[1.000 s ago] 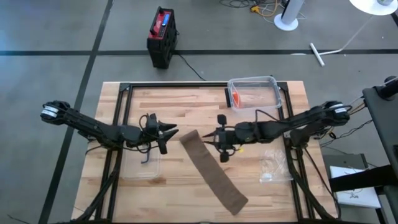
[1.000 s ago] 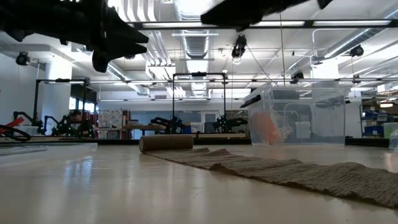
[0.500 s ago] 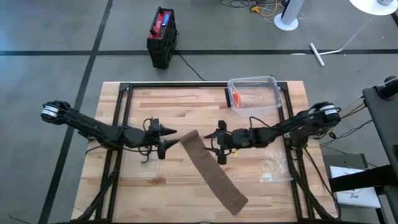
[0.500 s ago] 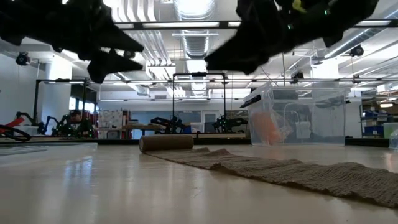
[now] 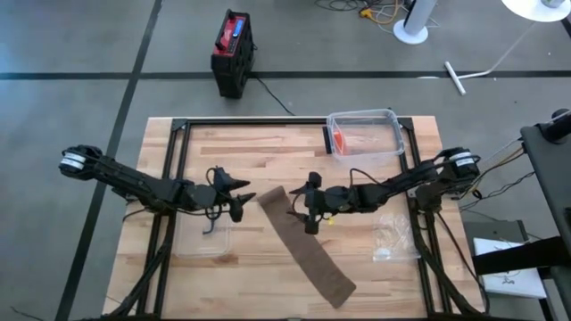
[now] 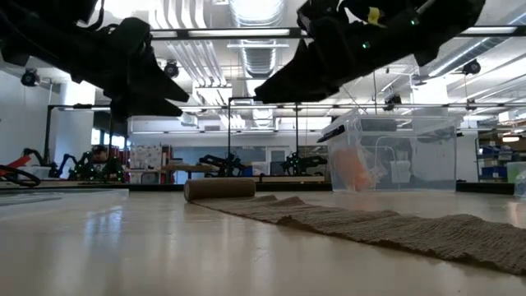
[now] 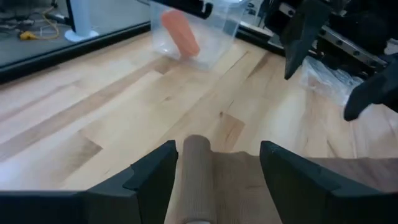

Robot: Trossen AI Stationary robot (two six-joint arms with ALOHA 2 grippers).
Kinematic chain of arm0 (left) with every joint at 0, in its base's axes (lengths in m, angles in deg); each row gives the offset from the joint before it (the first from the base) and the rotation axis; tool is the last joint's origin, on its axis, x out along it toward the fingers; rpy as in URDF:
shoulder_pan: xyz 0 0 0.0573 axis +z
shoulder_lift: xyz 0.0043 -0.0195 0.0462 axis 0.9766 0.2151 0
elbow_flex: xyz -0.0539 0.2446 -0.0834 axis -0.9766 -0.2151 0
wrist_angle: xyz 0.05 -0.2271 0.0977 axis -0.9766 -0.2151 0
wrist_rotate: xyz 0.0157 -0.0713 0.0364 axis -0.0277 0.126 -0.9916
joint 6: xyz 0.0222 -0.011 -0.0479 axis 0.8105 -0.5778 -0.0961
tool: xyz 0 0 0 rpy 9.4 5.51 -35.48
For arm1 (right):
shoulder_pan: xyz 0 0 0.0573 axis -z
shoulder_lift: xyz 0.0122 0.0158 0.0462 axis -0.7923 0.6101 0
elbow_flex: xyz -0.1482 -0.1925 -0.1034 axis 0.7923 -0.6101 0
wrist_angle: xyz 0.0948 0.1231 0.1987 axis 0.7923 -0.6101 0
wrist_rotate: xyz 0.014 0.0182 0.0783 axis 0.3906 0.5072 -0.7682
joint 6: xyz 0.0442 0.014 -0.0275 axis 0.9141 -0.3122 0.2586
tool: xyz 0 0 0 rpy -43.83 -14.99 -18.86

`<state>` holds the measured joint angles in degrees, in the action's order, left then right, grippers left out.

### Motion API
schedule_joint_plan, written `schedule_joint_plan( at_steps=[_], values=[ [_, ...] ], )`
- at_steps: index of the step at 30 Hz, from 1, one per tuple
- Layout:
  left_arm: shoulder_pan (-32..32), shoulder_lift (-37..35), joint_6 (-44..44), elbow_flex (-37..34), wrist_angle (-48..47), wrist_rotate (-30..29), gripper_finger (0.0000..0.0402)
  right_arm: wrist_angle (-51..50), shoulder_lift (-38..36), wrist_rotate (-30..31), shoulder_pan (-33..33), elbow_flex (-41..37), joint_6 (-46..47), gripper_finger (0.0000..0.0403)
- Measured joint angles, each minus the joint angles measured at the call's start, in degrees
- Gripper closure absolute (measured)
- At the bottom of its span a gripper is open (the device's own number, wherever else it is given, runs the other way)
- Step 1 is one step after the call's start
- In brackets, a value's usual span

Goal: Roll bandage
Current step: Roll the brown bandage

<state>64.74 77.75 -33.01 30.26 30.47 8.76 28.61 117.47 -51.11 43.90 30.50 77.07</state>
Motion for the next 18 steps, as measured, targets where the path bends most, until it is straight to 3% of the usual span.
schedule_joint_plan(
  at_steps=[7,14,18],
  values=[
    [0.04,-0.11,6.94,0.04,0.34,-0.58,0.0178,0.14,2.3,-0.02,0.03,5.0,0.05,0.0102],
    [0.22,-0.08,15.96,0.09,7.86,-0.92,0.0202,0.07,4.99,0.0,0.03,11.68,1.03,0.0104],
    [0.22,-0.06,20.24,0.09,10.8,-0.9,0.0214,0.16,7.62,3.46,0.26,17.18,0.87,0.0112]
  ],
)
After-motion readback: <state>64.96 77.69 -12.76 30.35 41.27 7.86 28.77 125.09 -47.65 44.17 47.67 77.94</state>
